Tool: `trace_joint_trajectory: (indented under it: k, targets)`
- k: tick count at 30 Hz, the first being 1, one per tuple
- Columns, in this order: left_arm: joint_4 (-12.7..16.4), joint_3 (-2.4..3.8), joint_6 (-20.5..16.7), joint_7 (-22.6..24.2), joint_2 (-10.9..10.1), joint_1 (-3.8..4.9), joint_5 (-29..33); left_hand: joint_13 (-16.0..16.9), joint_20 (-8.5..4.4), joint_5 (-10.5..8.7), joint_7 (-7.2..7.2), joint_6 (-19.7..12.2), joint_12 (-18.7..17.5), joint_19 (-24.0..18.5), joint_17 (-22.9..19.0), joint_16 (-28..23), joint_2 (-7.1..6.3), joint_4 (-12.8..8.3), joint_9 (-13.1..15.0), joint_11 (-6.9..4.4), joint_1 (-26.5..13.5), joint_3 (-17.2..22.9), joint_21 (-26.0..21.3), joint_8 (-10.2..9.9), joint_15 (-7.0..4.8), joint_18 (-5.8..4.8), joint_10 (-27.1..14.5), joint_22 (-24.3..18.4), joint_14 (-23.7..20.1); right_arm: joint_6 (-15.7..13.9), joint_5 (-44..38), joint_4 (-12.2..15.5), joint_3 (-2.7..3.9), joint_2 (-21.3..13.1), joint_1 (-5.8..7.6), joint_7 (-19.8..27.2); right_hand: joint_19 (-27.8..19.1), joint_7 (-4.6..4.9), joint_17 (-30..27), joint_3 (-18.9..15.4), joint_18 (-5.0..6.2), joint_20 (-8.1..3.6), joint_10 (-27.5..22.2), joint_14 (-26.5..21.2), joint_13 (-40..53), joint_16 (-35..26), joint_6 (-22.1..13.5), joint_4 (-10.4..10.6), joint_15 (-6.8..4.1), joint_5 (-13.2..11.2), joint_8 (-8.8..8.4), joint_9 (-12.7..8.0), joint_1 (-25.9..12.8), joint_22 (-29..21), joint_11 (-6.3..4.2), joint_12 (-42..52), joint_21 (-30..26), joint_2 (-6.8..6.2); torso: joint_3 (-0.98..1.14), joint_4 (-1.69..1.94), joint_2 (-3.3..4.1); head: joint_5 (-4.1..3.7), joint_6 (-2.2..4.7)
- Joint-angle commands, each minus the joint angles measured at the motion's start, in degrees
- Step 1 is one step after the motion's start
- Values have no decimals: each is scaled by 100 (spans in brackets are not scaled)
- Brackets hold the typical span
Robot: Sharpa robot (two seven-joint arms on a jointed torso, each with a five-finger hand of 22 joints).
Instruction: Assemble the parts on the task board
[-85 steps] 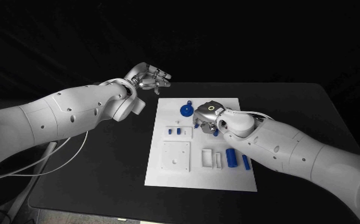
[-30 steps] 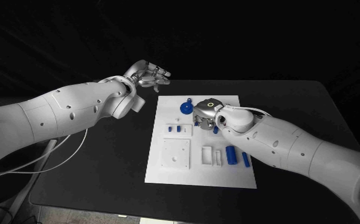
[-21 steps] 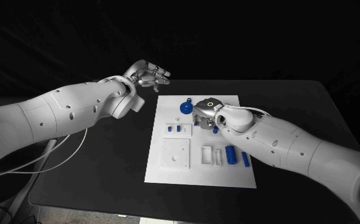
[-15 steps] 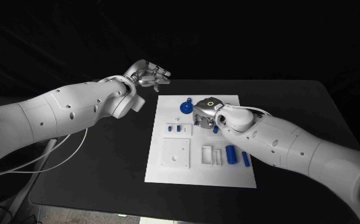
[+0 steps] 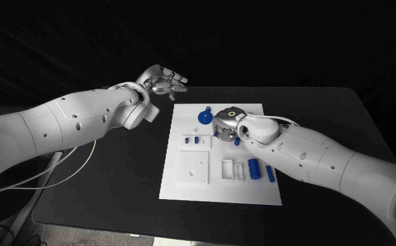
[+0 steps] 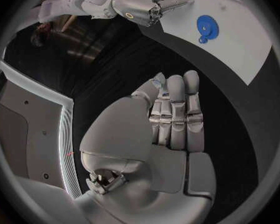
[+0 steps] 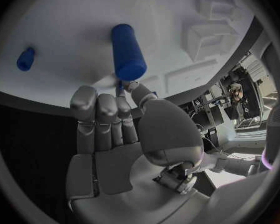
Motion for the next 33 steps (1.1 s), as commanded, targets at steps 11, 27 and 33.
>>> trace_joint_trajectory:
  k: [11, 27, 33]
  targets:
    - [19, 3, 52, -10, 12, 11, 12, -2, -10, 8, 10, -38, 41, 36, 9, -23, -32, 14, 1, 5, 29, 19, -36, 0, 44, 55, -53, 26, -9, 807, -127, -116, -161, 15, -115, -30, -26, 17, -16, 151, 51, 23, -60, -31, -22, -30, -96, -24, 21, 386, 27, 9, -152, 574, 10, -35, -70, -45, 3, 5, 0, -11, -3]
    - [31, 3, 84, -38, 9, 11, -7, -2, -12, 31, 13, -44, 45, 39, 12, -19, -30, -3, 2, 5, 47, 32, -40, 1, 43, 59, -52, 62, -6, 686, -25, -118, -175, 10, -115, 50, -7, -66, -10, 248, 36, -6, -32, -14, -6, -12, 223, -20, -17, 747, 32, 23, -211, 587, -52, -12, -12, 33, 4, -8, -6, -14, 4]
    - [50, 3, 82, -45, -6, 12, -8, -2, -12, 35, 14, -46, 46, 39, 13, -18, -29, -11, 2, 4, 52, 36, -40, 1, 43, 60, -52, 71, -6, 251, 0, -43, -174, -37, -113, -24, 18, -79, -13, 305, 25, -31, -12, 11, -1, -17, 248, -1, -36, 848, 31, 23, -290, 598, -71, -11, 51, 0, -1, -5, -4, -25, 19]
